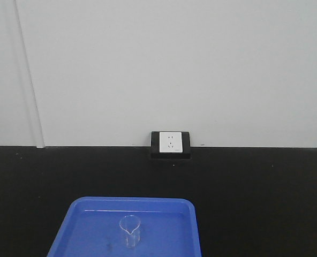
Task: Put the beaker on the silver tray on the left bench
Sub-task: 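Move the right gripper toward the clear glass beaker in the blue tray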
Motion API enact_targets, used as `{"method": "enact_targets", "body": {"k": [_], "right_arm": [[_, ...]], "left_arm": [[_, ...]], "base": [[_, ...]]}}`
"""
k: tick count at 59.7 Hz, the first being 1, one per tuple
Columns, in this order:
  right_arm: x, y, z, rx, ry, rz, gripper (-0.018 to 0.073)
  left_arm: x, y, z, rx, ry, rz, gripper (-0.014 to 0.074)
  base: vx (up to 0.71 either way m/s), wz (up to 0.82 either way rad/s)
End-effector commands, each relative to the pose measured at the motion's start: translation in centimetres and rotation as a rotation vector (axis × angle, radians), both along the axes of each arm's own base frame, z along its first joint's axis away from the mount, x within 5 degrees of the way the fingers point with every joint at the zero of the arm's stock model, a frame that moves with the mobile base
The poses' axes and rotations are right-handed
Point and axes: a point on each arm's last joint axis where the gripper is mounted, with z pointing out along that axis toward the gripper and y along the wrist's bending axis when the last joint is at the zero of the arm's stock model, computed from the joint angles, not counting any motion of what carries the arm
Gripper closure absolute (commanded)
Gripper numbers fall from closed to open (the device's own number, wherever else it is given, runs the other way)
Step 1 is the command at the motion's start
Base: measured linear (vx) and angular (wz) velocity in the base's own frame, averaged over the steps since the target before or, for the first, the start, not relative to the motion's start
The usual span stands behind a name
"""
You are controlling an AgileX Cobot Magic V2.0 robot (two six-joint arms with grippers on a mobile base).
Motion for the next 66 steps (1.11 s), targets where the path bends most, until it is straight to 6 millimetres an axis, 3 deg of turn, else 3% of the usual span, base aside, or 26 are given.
{"method": "enact_targets", "body": {"k": [1,15,21,28,37,45,50,57,66], "right_arm": [[-0.1,0.0,0.6,-0.015,-0.091,-0.006,0.057],[-0.1,0.0,0.8,-0.015,-0.105,-0.006,0.057],[-0.3,0.0,1.7,-0.025,-0.209,-0.005,0.057],[-0.7,0.0,3.8,-0.016,-0.34,-0.004,0.057],[-0.7,0.0,8.8,-0.021,-0.4,-0.006,0.057],[2.4,0.0,13.3,-0.041,-0.363,-0.008,0.057],[5.5,0.1,15.1,-0.042,-0.315,-0.006,0.057],[9.5,0.1,15.6,-0.028,-0.215,0.0,0.057],[13.0,0.1,15.2,-0.018,-0.144,0.002,0.0567]], "left_arm": [[0.2,-0.1,0.1,-0.009,-0.069,-0.016,0.0595],[0.2,-0.1,0.1,-0.009,-0.069,-0.016,0.0595],[0.2,-0.1,0.1,-0.009,-0.069,-0.016,0.0595],[0.2,-0.1,0.1,-0.009,-0.069,-0.016,0.0595],[0.2,-0.1,0.1,-0.009,-0.069,-0.016,0.0595],[0.2,-0.1,0.1,-0.009,-0.069,-0.016,0.0595],[0.2,-0.1,0.1,-0.009,-0.069,-0.016,0.0595],[0.2,-0.1,0.1,-0.009,-0.069,-0.016,0.0595],[0.2,-0.1,0.1,-0.009,-0.069,-0.016,0.0595]], "base": [[0.0,0.0],[0.0,0.0],[0.0,0.0],[0.0,0.0],[0.0,0.0],[0.0,0.0],[0.0,0.0],[0.0,0.0],[0.0,0.0]]}}
